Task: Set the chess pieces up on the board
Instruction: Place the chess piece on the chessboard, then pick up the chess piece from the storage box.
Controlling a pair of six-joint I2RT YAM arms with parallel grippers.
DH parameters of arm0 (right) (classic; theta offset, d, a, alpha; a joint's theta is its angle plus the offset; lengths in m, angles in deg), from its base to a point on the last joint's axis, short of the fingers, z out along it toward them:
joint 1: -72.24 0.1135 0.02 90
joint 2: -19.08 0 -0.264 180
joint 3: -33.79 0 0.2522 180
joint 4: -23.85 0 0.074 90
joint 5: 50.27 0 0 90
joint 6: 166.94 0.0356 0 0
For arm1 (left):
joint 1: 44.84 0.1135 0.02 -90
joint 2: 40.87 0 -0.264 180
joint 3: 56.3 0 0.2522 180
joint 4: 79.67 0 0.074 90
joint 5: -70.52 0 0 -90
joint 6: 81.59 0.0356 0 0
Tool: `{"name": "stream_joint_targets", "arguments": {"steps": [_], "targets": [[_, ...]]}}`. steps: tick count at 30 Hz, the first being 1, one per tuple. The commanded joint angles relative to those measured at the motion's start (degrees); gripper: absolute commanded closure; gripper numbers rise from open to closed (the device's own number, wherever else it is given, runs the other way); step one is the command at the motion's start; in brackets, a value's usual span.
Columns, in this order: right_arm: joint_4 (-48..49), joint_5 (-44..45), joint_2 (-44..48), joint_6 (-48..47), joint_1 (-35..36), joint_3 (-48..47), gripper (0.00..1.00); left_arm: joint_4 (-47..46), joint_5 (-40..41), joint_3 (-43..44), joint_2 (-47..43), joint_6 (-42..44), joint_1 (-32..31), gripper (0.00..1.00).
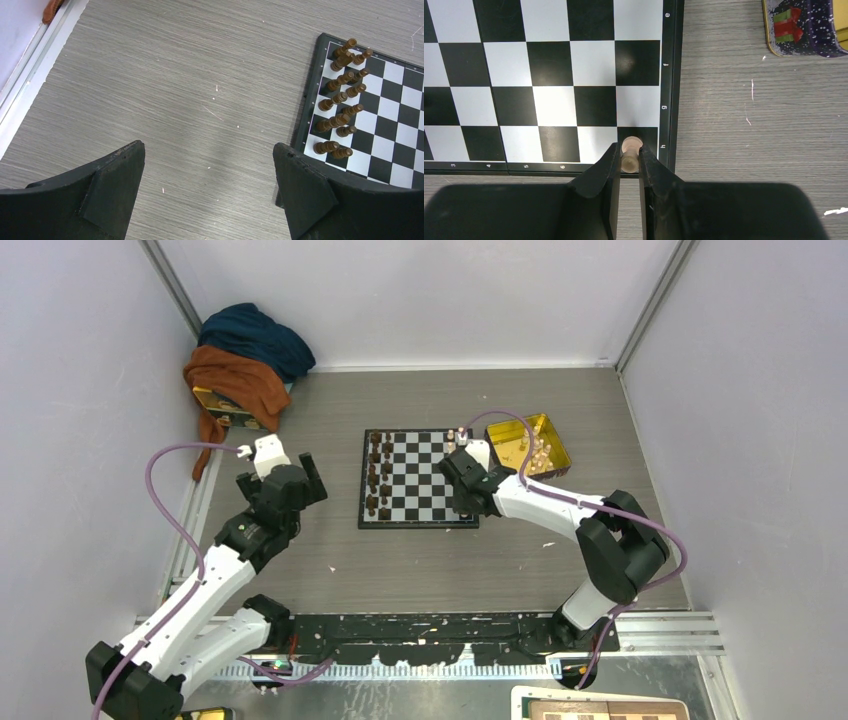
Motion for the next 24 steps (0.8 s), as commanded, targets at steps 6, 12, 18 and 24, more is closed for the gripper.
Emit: {"name": "stream_joint_targets", "arguments": {"steps": [6, 12, 18, 24], "targets": [[-1.5, 0.4, 0.6, 0.3, -0.4, -0.3, 0.63, -1.1, 0.5, 0.5, 0.1, -0.1, -0.4, 0.00], [-3.2, 0.6, 0.4, -1.3, -0.4, -3.6, 0.60, -1.7, 1.1, 1.0, 0.6, 0.3, -0.4, 0.00], [-6.4, 0.0, -1.0, -4.2, -1.4, -11.8, 0.60, -3.0, 1.9, 1.5, 1.6, 0.9, -0.4, 0.00], [-7.5, 0.2, -3.8, -6.5, -9.0, -21.2, 0.60, -3.9, 2.3, 2.0, 2.8, 1.0, -0.4, 0.00]]}}
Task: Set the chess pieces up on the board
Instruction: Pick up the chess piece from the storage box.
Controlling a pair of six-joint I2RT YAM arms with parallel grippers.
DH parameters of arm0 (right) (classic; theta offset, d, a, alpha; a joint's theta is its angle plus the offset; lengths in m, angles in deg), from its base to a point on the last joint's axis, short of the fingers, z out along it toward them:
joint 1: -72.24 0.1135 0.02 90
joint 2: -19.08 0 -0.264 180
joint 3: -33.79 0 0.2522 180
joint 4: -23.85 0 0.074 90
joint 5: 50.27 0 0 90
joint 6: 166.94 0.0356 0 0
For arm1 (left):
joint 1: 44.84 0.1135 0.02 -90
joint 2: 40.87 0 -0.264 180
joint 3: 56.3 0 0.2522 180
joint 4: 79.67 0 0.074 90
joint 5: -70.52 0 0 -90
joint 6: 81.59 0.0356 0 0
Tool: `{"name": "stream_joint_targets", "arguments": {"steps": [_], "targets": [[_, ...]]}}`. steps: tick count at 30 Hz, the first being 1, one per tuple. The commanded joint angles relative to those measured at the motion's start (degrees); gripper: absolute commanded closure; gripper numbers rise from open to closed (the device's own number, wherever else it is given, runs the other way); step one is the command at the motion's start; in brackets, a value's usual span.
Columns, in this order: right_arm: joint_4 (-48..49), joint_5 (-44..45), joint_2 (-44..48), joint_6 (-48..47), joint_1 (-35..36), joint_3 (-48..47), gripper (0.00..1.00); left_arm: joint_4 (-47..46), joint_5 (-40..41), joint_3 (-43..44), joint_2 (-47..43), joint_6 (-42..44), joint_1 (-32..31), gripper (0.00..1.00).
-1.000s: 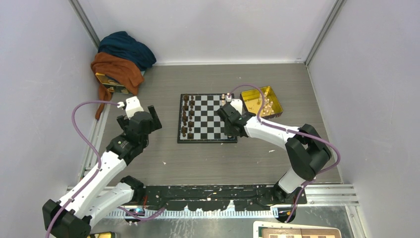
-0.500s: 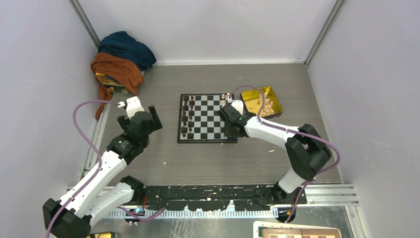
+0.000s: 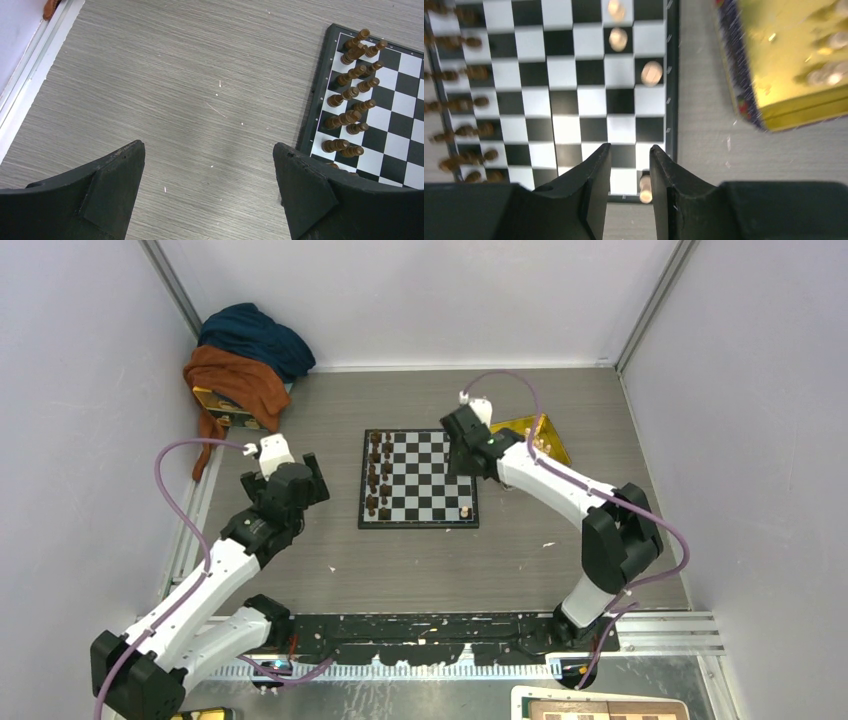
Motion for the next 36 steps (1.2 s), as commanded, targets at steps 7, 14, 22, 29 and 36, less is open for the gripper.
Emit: {"name": "stream_joint_targets", "arguments": {"steps": [7, 14, 22, 29, 36], "targets": [[0.1, 0.8, -9.0, -4.4, -18.2, -14.2, 0.60, -4.5, 2.4, 2.0, 1.6, 1.6, -0.3, 0.00], [0.8, 0.4, -16.7, -5.7, -24.7, -19.8, 0.60, -4.9, 3.0, 2.2, 3.0, 2.3, -0.3, 0.00], [2.3, 0.1, -20.0, -6.1, -27.9, -21.2, 0.60, -5.8, 2.9, 2.3, 5.2, 2.3, -0.2, 0.00], [2.7, -0.9, -22.4, -6.7, -29.6, -23.0, 0.60, -7.0, 2.5, 2.4, 7.2, 2.3, -0.3, 0.00], [2.8, -1.3, -24.7, -7.1, -30.3, -24.6, 0.60, -8.0, 2.5, 2.6, 8.7, 2.6, -0.3, 0.00]]}}
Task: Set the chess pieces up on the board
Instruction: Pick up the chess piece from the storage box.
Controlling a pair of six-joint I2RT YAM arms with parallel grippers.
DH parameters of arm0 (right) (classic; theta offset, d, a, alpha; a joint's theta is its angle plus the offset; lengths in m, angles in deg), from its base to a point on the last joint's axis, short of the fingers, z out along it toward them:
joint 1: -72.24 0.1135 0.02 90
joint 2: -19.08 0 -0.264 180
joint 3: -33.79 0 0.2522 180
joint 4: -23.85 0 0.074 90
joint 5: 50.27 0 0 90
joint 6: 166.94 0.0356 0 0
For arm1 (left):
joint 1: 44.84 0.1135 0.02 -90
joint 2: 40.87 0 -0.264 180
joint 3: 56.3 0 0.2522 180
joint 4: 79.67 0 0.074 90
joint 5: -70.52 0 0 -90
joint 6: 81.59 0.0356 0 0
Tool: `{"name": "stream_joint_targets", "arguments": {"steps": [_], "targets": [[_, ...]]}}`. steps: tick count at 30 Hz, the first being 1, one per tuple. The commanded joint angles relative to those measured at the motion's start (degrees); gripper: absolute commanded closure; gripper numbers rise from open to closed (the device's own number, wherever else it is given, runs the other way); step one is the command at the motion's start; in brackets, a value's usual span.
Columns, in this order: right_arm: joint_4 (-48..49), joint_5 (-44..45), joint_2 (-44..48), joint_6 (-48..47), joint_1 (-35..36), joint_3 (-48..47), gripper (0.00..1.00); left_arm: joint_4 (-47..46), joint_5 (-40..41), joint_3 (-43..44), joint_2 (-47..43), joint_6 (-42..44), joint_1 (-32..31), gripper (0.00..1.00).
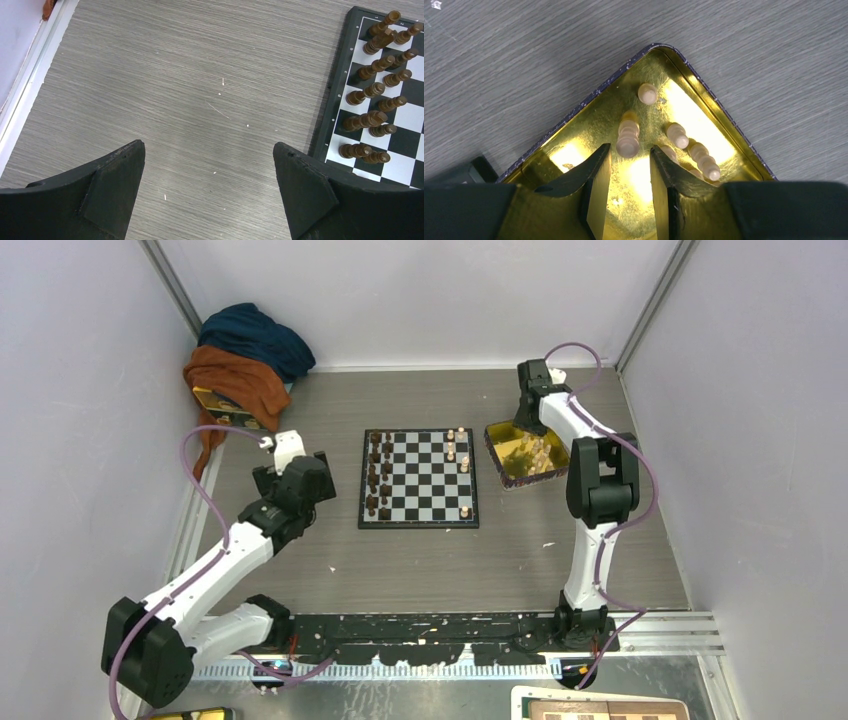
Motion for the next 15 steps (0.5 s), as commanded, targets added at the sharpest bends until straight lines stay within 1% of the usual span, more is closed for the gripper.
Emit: {"name": "stream_joint_targets", "arguments": {"steps": [1, 7, 9, 11, 15], "targets": [[1.8, -0.4, -0.9, -1.1, -0.5, -3.4, 0.60, -4.0, 1.5, 2.4, 0.5, 0.8, -0.3, 0.00], [1.6, -0.8, -2.5, -1.6, -0.8, -5.1, 0.60, -4.6, 1.5, 2.2, 1.1, 0.9, -0.3, 0.00], [1.6, -0.9, -2.8, -1.7, -0.9, -5.3, 0.62, -4.8, 1.5, 2.3, 1.4, 0.9, -0.3, 0.00], [1.5, -0.9, -2.8, -1.7, -0.9, -5.3, 0.68, -4.8, 1.6, 2.4, 1.7, 0.9, -0.3, 0.00], [1.5, -1.2, -2.8, -1.9, -1.0, -5.2, 0.87, -4.8, 1.6, 2.5, 1.9, 0.9, -0.3, 0.00]]}}
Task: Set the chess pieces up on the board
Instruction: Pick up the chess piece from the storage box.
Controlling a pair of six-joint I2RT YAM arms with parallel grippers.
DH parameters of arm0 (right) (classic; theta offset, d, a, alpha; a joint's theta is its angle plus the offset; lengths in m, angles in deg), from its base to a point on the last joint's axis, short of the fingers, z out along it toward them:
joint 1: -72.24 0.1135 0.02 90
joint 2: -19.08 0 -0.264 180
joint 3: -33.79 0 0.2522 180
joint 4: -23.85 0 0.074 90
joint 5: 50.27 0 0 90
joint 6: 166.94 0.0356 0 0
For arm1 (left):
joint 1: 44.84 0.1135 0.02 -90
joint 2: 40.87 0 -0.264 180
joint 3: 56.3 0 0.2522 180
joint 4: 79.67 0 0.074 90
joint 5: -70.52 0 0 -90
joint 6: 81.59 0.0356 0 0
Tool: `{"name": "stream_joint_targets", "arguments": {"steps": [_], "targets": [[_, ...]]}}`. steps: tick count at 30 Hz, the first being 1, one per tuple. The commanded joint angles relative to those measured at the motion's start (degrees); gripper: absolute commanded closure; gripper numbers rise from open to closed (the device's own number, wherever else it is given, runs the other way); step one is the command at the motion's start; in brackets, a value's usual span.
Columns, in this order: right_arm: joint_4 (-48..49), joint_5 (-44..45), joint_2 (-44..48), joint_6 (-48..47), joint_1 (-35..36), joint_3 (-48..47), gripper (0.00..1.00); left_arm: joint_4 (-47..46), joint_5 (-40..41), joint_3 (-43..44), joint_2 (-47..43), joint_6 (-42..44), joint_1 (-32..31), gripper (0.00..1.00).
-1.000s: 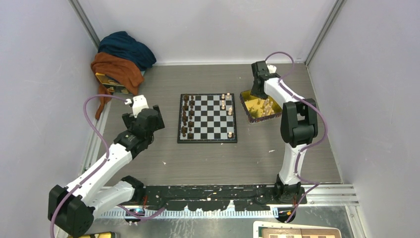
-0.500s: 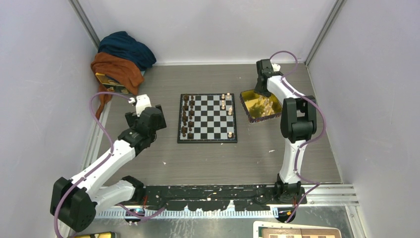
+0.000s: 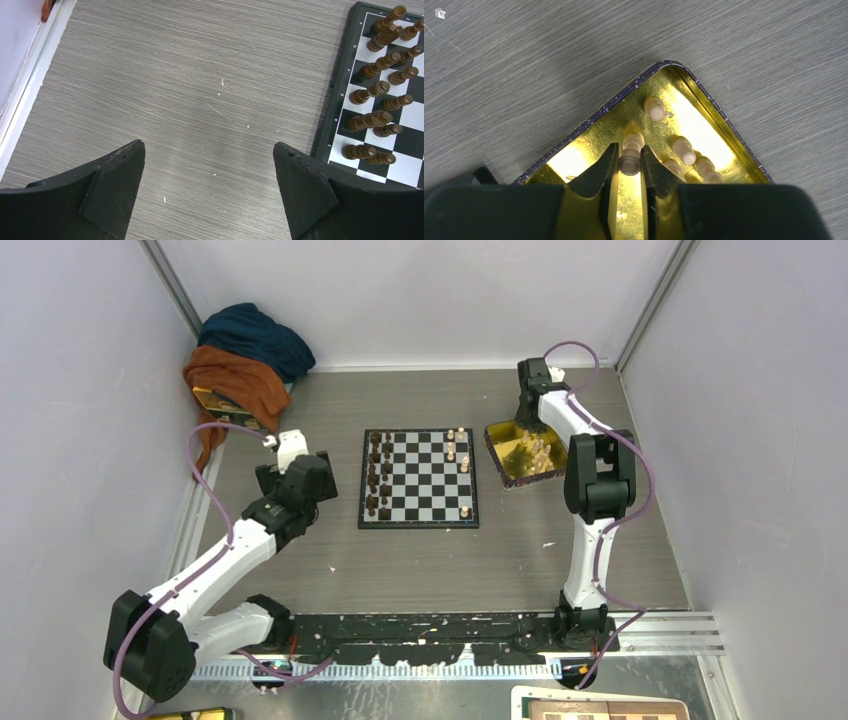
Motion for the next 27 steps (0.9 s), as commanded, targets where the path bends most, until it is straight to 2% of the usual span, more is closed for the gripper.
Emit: {"name": "stream_joint_targets", "arguments": {"steps": [1, 4, 17, 27], "targets": [[1.1, -0.3, 0.3, -0.8, -0.3, -2.3, 0.92, -3.3, 1.6, 2.3, 0.0, -0.1, -0.3, 0.00], [0.9, -0.6, 0.9, -0.8, -0.2, -2.0, 0.99, -3.2, 1.6, 2.2, -0.4, -0.4, -0.3, 0.00], [0.1, -1.9, 7.0, -1.7, 0.3, -2.1, 0.99, -0.6, 1.8, 1.5, -4.0, -1.5, -0.3, 0.00], [-1.3, -2.2, 14.9, -2.1, 3.7, 1.6, 0.99, 1.6, 1.8, 0.7, -7.5, -1.7, -0.3, 0.00]]}}
